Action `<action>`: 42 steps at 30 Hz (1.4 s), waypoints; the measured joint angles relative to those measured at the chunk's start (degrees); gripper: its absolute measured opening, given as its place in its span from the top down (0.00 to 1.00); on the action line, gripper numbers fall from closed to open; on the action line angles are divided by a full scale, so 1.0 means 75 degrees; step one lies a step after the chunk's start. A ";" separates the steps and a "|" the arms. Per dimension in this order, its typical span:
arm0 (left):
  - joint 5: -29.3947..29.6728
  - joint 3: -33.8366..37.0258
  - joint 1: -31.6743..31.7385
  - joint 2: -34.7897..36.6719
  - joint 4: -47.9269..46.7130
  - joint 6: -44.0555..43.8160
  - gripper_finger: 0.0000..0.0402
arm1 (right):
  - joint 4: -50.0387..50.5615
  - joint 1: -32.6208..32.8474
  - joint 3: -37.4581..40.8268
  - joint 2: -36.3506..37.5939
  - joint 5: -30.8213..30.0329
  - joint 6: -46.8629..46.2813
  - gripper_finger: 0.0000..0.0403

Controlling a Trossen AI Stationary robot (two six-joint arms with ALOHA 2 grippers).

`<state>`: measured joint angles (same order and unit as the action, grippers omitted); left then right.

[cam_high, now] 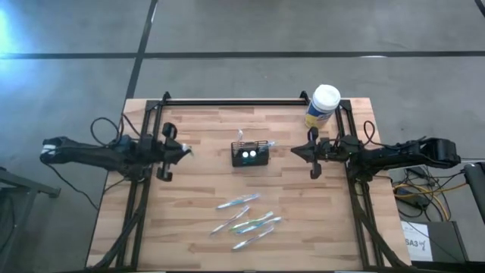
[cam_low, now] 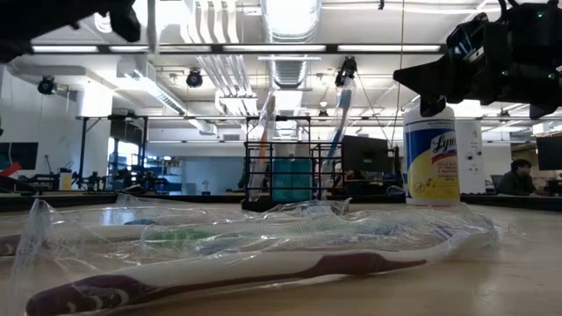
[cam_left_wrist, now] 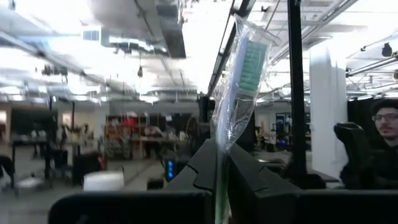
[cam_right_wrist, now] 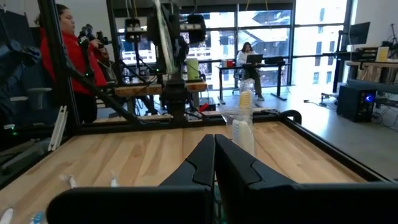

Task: Pick & Place toothbrushing station
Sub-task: Put the top green toothbrush in the wire organizer

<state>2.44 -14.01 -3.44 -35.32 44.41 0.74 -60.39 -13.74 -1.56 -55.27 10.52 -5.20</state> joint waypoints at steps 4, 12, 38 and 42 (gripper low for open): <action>0.0000 -0.0546 0.0000 -0.1228 0.1034 0.0549 0.96 | -0.0002 0.0000 0.0000 0.0000 0.0000 0.0079 0.98; -0.0521 -0.1503 0.0123 -0.3602 0.2093 0.0877 0.96 | 0.0007 0.0000 -0.0003 0.0000 0.0000 0.0121 0.98; -0.1769 -0.2074 0.1678 -0.7398 0.4680 -0.0849 0.96 | 0.0021 -0.0003 0.0003 0.0000 -0.0005 0.0182 0.98; -0.1570 -0.2011 0.1751 -0.7534 0.4732 -0.0757 0.96 | 0.0024 -0.0003 0.0003 0.0000 -0.0003 0.0183 0.98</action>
<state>-9.34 -29.09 9.69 -91.83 79.90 -4.94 -60.21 -13.76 -1.54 -55.27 10.50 -3.83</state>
